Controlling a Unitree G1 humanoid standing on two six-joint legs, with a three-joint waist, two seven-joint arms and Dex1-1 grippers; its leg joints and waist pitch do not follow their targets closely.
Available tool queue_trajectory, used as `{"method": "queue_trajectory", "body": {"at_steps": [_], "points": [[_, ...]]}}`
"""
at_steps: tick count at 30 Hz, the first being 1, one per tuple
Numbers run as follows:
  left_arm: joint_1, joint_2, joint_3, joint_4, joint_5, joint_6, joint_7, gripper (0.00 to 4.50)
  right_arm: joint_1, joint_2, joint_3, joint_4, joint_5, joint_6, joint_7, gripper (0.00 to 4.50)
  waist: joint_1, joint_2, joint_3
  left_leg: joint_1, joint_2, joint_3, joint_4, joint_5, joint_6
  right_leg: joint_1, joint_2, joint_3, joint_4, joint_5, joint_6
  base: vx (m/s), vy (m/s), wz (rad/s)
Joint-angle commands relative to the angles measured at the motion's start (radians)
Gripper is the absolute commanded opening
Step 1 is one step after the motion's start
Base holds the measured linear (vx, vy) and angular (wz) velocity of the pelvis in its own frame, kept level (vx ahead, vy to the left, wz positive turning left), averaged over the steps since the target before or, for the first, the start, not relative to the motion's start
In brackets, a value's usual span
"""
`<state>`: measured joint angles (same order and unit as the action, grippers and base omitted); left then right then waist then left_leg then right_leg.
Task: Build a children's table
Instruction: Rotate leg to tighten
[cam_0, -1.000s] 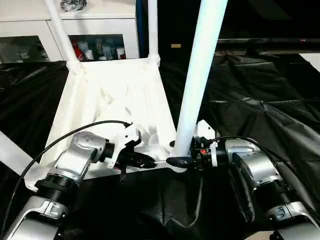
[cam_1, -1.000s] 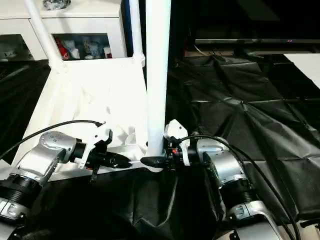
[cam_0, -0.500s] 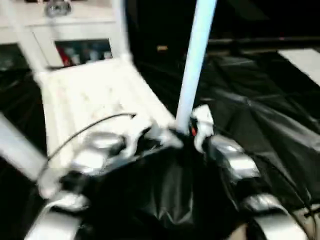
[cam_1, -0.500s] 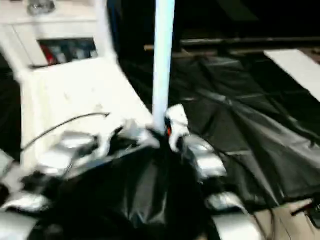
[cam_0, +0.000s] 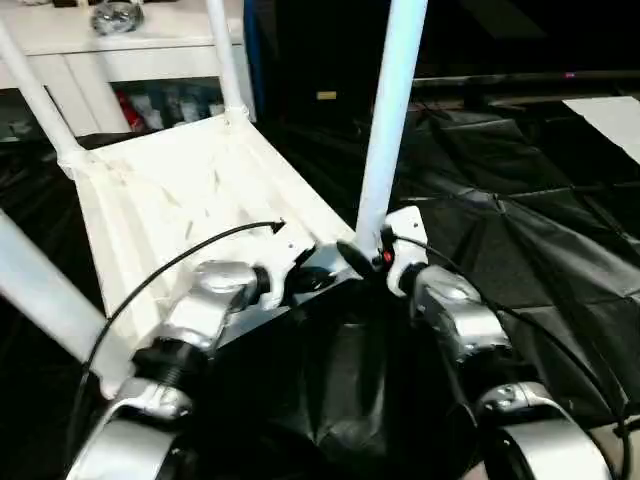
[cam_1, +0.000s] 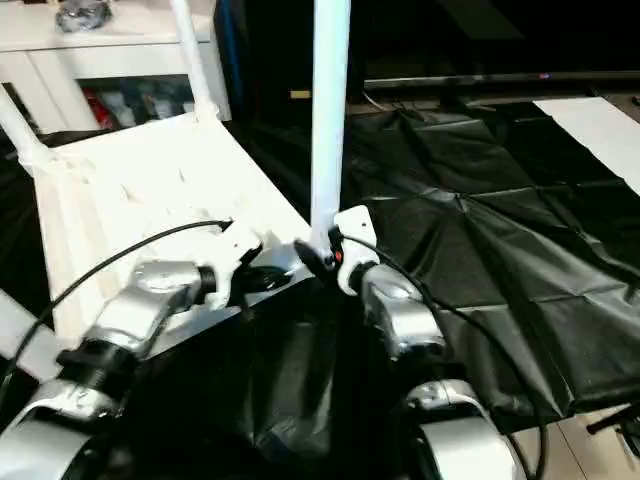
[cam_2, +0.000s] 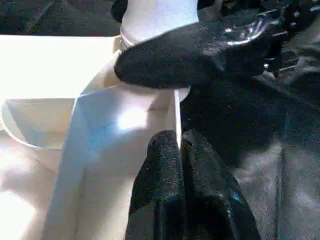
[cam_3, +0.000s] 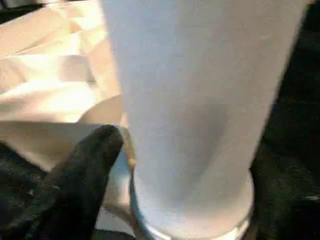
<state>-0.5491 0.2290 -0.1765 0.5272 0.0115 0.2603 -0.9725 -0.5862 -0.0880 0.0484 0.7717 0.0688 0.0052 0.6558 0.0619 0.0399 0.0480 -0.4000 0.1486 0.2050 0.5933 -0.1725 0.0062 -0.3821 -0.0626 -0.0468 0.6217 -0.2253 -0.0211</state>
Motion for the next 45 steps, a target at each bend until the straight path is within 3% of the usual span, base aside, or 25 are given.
{"method": "queue_trajectory", "body": {"at_steps": [1,4,7,12,15,19,22,26,30,32,34,38,41,45], "points": [[-0.001,-0.019,-0.065,-0.069,-0.063,-0.043,-0.119,0.00,0.024,0.019,0.117,-0.033,-0.001,0.001,0.167,3.94,0.007,-0.007,-0.060,0.029,0.098,-0.047,-0.073,-0.196,0.057,0.031,-0.105,0.050,-0.074,-0.067,-0.231,0.000,0.000,0.00],[0.020,0.034,-0.080,-0.099,-0.077,-0.039,-0.223,0.00,0.050,-0.046,0.142,-0.095,0.013,0.005,0.315,3.94,0.015,-0.004,-0.062,0.030,0.101,-0.043,-0.070,-0.173,0.080,0.029,-0.103,0.047,-0.069,-0.022,-0.241,0.000,0.000,0.00],[0.026,0.061,-0.085,-0.112,-0.086,-0.035,-0.274,0.00,0.062,-0.078,0.152,-0.125,0.023,0.013,0.392,3.94,0.026,-0.006,-0.060,0.032,0.101,-0.043,-0.070,-0.182,0.081,0.029,-0.103,0.047,-0.071,-0.042,-0.239,0.000,0.000,0.00],[0.030,0.101,-0.098,-0.124,-0.092,-0.028,-0.340,0.00,0.068,-0.122,0.171,-0.146,0.022,0.018,0.467,3.94,0.034,-0.004,-0.059,0.036,0.104,-0.045,-0.077,-0.216,0.046,0.024,-0.105,0.048,-0.072,-0.091,-0.238,0.000,0.000,0.00],[0.036,0.142,-0.120,-0.156,-0.113,0.000,-0.438,0.00,0.074,-0.146,0.177,-0.174,0.045,0.059,0.548,3.59,0.038,-0.008,-0.061,0.035,0.103,-0.044,-0.074,-0.195,0.053,0.028,-0.106,0.048,-0.070,-0.076,-0.239,0.000,0.000,0.00],[0.037,0.147,-0.126,-0.163,-0.115,0.005,-0.451,0.00,0.077,-0.147,0.180,-0.185,0.048,0.076,0.568,3.24,0.045,-0.008,-0.062,0.035,0.103,-0.043,-0.072,-0.175,0.063,0.026,-0.107,0.047,-0.068,-0.054,-0.243,0.000,0.000,0.00],[0.039,0.144,-0.127,-0.165,-0.116,0.006,-0.443,0.00,0.082,-0.143,0.185,-0.191,0.048,0.080,0.569,3.02,0.047,-0.008,-0.060,0.036,0.103,-0.044,-0.074,-0.191,0.050,0.024,-0.106,0.047,-0.070,-0.088,-0.239,0.000,0.000,0.00],[0.036,0.125,-0.112,-0.150,-0.108,0.000,-0.389,0.00,0.091,-0.129,0.185,-0.196,0.045,0.104,0.536,2.76,0.047,-0.009,-0.061,0.037,0.102,-0.044,-0.074,-0.192,0.039,0.025,-0.107,0.048,-0.071,-0.095,-0.235,0.000,0.000,0.00],[0.013,0.090,-0.086,-0.105,-0.085,-0.008,-0.295,0.00,0.082,-0.086,0.149,-0.163,0.040,0.136,0.424,2.70,0.043,-0.012,-0.058,0.034,0.100,-0.045,-0.076,-0.201,0.030,0.025,-0.110,0.049,-0.073,-0.115,-0.234,0.000,0.000,0.00],[-0.028,0.026,-0.051,-0.045,-0.062,-0.017,-0.152,0.00,0.053,-0.010,0.099,-0.079,0.016,0.142,0.202,2.69,0.034,-0.012,-0.055,0.036,0.098,-0.047,-0.079,-0.230,0.007,0.021,-0.111,0.052,-0.080,-0.165,-0.229,0.000,0.000,0.00],[-0.042,0.005,-0.045,-0.028,-0.051,-0.021,-0.104,0.00,0.042,0.014,0.084,-0.049,0.009,0.141,0.131,2.68,0.023,-0.009,-0.053,0.042,0.098,-0.052,-0.082,-0.285,-0.028,0.018,-0.115,0.053,-0.088,-0.244,-0.218,0.000,0.000,0.00],[-0.088,-0.070,-0.019,0.038,-0.019,-0.023,0.074,0.00,0.002,0.084,0.045,0.033,-0.013,0.138,-0.097,2.68,0.009,-0.008,-0.052,0.042,0.095,-0.056,-0.088,-0.321,-0.051,0.017,-0.111,0.054,-0.093,-0.272,-0.192,0.000,0.000,0.00],[-0.106,-0.114,-0.005,0.069,-0.011,-0.031,0.157,0.00,-0.023,0.120,0.041,0.077,-0.052,0.112,-0.220,2.68,0.007,-0.009,-0.054,0.041,0.093,-0.053,-0.084,-0.302,-0.043,0.017,-0.112,0.057,-0.093,-0.240,-0.196,0.000,0.000,0.00],[-0.106,-0.126,-0.010,0.072,-0.010,-0.046,0.139,0.00,-0.035,0.127,0.031,0.093,-0.049,0.059,-0.194,2.68,0.012,-0.011,-0.058,0.033,0.092,-0.049,-0.078,-0.244,-0.004,0.025,-0.111,0.056,-0.088,-0.171,-0.196,0.000,0.000,0.00]]}}
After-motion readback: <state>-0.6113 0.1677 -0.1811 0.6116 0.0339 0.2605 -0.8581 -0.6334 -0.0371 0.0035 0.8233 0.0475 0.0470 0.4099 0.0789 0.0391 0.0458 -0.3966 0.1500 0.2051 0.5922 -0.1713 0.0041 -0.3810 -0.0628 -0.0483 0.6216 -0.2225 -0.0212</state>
